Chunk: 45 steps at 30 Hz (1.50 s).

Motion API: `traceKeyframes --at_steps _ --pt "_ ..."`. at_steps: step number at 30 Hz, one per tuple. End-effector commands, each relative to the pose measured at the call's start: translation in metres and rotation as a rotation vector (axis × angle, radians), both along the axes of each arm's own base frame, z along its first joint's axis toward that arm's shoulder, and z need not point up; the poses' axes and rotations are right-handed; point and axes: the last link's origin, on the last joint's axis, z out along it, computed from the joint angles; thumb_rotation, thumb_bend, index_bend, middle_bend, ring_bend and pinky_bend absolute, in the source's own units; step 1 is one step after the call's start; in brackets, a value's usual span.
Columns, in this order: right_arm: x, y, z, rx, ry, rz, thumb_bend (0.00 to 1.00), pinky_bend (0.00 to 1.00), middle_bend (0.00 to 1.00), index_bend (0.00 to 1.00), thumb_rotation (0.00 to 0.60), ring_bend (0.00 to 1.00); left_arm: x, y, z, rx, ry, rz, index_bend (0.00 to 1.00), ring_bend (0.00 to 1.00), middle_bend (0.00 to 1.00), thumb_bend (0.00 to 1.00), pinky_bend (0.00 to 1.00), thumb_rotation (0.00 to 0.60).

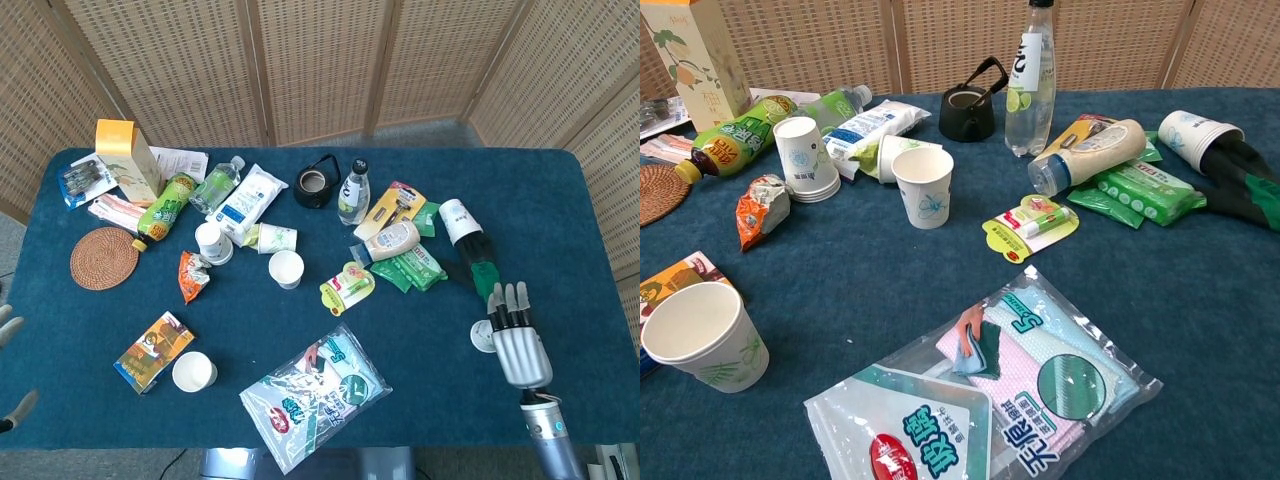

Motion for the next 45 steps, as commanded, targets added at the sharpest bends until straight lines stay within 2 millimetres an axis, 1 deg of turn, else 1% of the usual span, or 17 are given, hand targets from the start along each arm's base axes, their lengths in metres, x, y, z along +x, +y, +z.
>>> traceKeyframes --at_steps 1,6,14,17,19,24,25,27,29,35,39,42,45 --pt "0.002 0.005 0.010 -0.011 -0.025 -0.001 0.26 0.00 0.00 0.13 0.600 0.00 0.000 0.000 0.000 -0.001 0.001 0.000 0.00 0.00 0.00 0.35 0.00 0.600" --pt "0.009 0.008 0.023 0.018 -0.097 0.050 0.26 0.00 0.00 0.13 0.600 0.00 0.000 0.000 -0.001 -0.004 0.002 0.000 0.00 0.00 0.00 0.35 0.00 0.600" --pt "0.011 0.008 0.041 0.100 -0.248 0.105 0.26 0.00 0.00 0.12 0.600 0.00 0.001 0.000 -0.001 -0.007 0.003 0.000 0.00 0.00 0.00 0.35 0.00 0.600" --pt "0.012 0.008 0.050 0.134 -0.344 0.114 0.26 0.00 0.00 0.12 0.600 0.00 0.001 0.000 -0.002 -0.007 0.005 0.000 0.00 0.00 0.00 0.35 0.00 0.600" --pt "0.014 0.007 0.057 0.160 -0.437 0.113 0.25 0.00 0.00 0.12 0.600 0.00 0.001 0.000 -0.002 -0.009 0.005 0.000 0.00 0.00 0.00 0.35 0.00 0.600" --pt "0.017 0.005 0.075 0.181 -0.606 0.109 0.23 0.00 0.00 0.12 0.594 0.00 0.001 0.000 -0.003 -0.010 0.007 0.000 0.00 0.00 0.00 0.35 0.00 0.600" --pt "0.017 0.004 0.078 0.182 -0.629 0.110 0.23 0.00 0.00 0.12 0.582 0.00 0.001 0.000 -0.003 -0.011 0.008 0.000 0.00 0.00 0.00 0.35 0.00 0.600" --pt "0.018 0.004 0.083 0.184 -0.688 0.106 0.23 0.00 0.00 0.11 0.540 0.00 0.001 0.000 -0.003 -0.013 0.009 -0.001 0.00 0.00 0.00 0.35 0.00 0.600" --pt "0.020 0.005 0.086 0.192 -0.751 0.093 0.23 0.00 0.00 0.11 0.481 0.00 0.001 0.000 -0.004 -0.015 0.008 0.000 0.00 0.00 0.00 0.35 0.00 0.600" --pt "0.021 0.006 0.096 0.208 -0.914 0.042 0.21 0.00 0.00 0.10 0.363 0.00 0.002 -0.001 -0.005 -0.017 0.011 0.000 0.00 0.00 0.00 0.35 0.00 0.600" --pt "0.020 0.008 0.099 0.221 -0.981 0.010 0.19 0.00 0.00 0.10 0.333 0.00 0.002 0.000 -0.005 -0.017 0.012 0.000 0.00 0.00 0.00 0.35 0.00 0.600" --pt "0.020 0.011 0.100 0.226 -1.046 -0.014 0.18 0.00 0.00 0.09 0.323 0.00 0.002 0.000 -0.006 -0.021 0.014 -0.001 0.00 0.00 0.00 0.35 0.00 0.600" --pt "0.021 0.016 0.099 0.234 -1.124 -0.050 0.17 0.00 0.00 0.06 0.299 0.00 0.002 0.000 -0.006 -0.021 0.014 -0.001 0.00 0.00 0.00 0.35 0.00 0.600"
